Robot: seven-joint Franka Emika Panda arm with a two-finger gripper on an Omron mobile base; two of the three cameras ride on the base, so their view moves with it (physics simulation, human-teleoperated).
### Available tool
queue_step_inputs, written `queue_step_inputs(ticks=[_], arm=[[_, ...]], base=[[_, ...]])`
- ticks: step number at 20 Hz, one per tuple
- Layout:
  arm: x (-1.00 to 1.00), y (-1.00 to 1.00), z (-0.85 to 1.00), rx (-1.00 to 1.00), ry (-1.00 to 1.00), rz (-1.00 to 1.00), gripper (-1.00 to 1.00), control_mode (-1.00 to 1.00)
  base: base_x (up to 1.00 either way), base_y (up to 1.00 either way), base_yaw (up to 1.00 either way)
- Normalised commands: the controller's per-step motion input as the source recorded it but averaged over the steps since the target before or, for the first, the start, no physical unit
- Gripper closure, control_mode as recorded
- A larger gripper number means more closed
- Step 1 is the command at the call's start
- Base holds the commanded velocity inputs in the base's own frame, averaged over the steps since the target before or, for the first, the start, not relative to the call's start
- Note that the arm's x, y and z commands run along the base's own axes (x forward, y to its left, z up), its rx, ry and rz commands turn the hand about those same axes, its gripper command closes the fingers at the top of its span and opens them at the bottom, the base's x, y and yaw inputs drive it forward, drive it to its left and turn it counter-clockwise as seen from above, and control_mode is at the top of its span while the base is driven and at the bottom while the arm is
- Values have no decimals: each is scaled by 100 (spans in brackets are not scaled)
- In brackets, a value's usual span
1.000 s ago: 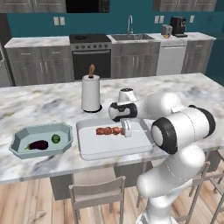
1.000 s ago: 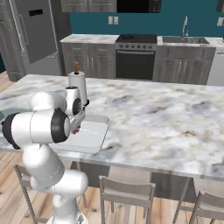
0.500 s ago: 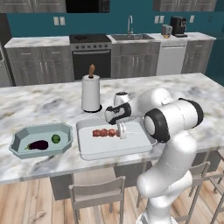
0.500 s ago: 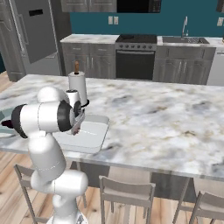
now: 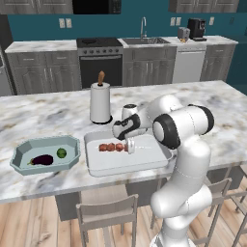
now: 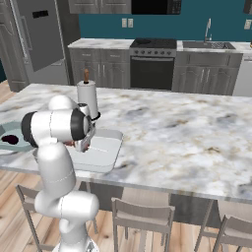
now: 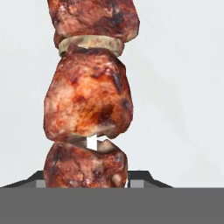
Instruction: Place the cold items (avocado and eggplant) from the fridge in one tupperware on the dining counter. Place the warm items (kebab skewer and hot dog) in the stove area in another tupperware.
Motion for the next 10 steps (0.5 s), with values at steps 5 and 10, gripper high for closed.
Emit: queue_step_inputs(ticks=[5,10], arm=[[32,0,0,0,0,0,100,-100],[9,-2,0,0,-1,0,100,-100]], base=[[0,0,0],[0,0,0]])
